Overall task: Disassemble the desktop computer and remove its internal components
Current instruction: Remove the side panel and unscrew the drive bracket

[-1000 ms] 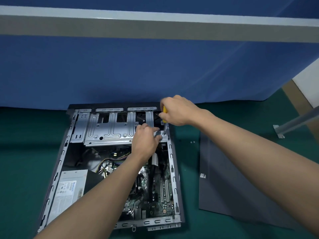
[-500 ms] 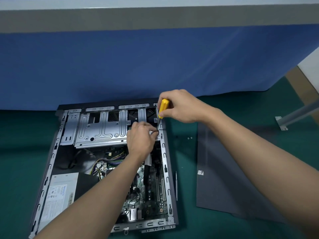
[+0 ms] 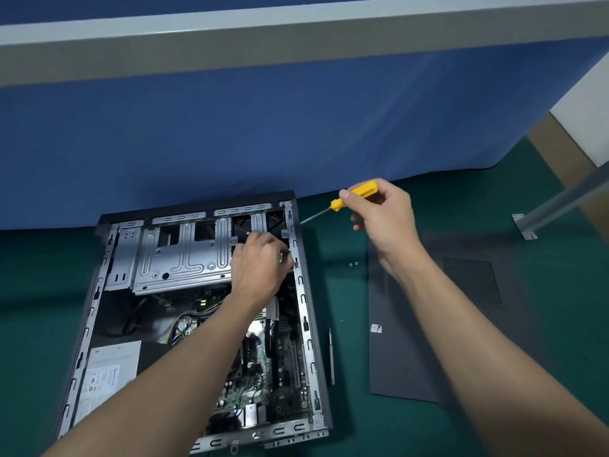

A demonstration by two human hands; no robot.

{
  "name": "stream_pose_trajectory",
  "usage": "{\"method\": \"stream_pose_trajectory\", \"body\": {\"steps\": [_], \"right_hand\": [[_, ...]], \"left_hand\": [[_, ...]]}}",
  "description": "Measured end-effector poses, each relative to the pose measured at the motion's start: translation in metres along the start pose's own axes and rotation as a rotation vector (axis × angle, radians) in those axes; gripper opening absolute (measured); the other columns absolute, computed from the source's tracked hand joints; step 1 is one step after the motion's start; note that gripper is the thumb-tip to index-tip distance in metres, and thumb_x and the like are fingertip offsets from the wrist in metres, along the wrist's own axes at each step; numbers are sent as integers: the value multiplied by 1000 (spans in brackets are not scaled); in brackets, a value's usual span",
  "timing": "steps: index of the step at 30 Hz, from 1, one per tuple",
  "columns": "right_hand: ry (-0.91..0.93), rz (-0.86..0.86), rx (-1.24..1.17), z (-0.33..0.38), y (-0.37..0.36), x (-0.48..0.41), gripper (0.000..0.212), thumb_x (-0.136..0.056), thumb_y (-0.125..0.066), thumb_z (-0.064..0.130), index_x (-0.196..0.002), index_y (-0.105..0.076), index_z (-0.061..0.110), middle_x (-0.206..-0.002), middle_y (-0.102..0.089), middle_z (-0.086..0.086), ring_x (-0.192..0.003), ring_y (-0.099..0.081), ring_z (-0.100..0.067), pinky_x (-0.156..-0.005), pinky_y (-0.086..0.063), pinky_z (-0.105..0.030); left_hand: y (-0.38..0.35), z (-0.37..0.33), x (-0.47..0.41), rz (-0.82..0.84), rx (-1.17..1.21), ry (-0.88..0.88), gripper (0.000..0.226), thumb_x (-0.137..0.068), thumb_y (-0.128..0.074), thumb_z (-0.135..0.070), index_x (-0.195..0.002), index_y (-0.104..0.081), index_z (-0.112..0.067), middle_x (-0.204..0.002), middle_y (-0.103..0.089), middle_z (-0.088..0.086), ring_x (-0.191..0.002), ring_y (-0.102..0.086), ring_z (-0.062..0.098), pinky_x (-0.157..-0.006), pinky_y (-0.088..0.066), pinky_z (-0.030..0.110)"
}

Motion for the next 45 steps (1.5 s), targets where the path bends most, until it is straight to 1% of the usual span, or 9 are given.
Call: {"method": "stream_pose_trajectory", "body": {"steps": [5, 10, 12, 14, 17, 22, 29, 34, 45], "right_hand": [[-45, -120, -78, -19, 13, 9, 11, -82, -72, 16, -81, -63, 9, -65, -65, 7, -54, -52, -7, -50, -45, -21], [-72, -180, -104, -29, 18, 15, 12, -83, -72, 17, -77, -63, 13, -71, -63, -1, -58, -51, -11, -53, -45, -26], [-69, -192, -108, -30, 19, 15, 12, -82, -72, 17, -76, -63, 14, -71, -63, -1, -58, -51, -11, -53, -45, -27], [-66, -197, -108, -30, 19, 15, 11, -82, -72, 18, -76, -63, 15, -70, -63, 1, -58, -51, -11, -53, -46, -27], [-72, -202, -105, -33, 19, 16, 12, -82, -72, 19, -76, -63, 15, -69, -62, 1, -58, -51, -11, -53, -45, -30], [-97, -232, -130, -41, 21, 16, 20, -82, -73, 23, -78, -62, 8, -66, -60, 1, -55, -49, -11, -52, -43, -30], [-107, -261, -159, -46, 22, 15, 26, -81, -74, 24, -82, -61, 1, -63, -58, 2, -53, -48, -10, -51, -43, -29], [-105, -266, -167, -46, 22, 16, 20, -82, -74, 24, -75, -61, 10, -61, -56, 1, -50, -46, -9, -50, -41, -30], [-80, -280, -170, -45, 22, 17, 24, -83, -73, 26, -77, -61, 6, -64, -52, -2, -52, -43, -10, -48, -40, -28]], "left_hand": [[3, -3, 10, -78, -19, -136, 11, -88, -69, -26, -87, -78, -19, -95, -68, -5, -96, -55, 21, -62, -50, 35], [7, -9, 10, -106, -99, -234, 2, -77, -78, -9, -78, -77, -11, -83, -70, 0, -83, -61, 23, -46, -48, 31], [6, -13, 10, -105, -164, -270, 13, -66, -83, -1, -74, -75, -7, -78, -69, 3, -78, -62, 24, -43, -45, 28], [6, -15, 10, -106, -211, -273, 17, -62, -85, 0, -74, -74, -5, -75, -68, 4, -76, -62, 24, -45, -44, 28], [5, -14, 11, -115, -212, -239, 13, -69, -83, -4, -76, -73, -2, -74, -67, 7, -77, -62, 26, -48, -47, 32], [-2, -6, 8, -41, -187, -190, 11, -87, -68, -12, -93, -72, -3, -91, -67, 7, -93, -59, 25, -60, -51, 37], [1, 3, -1, 30, -159, -264, 21, -94, -60, -27, -105, -71, -13, -104, -67, -2, -103, -56, 18, -65, -52, 33], [-4, 1, -4, 45, -194, -246, 25, -98, -52, -25, -108, -67, -9, -108, -65, 1, -106, -53, 19, -75, -51, 33], [3, 6, 3, -5, -109, -163, 19, -94, -60, -21, -102, -70, -7, -100, -66, 5, -97, -56, 23, -70, -51, 37]]}}
Point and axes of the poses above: each hand's wrist, its own x-axis away from the middle knuckle, its own y-axis out of the back of the hand, z = x × y, the point moved 4 cm from there along -x, towards the middle knuckle
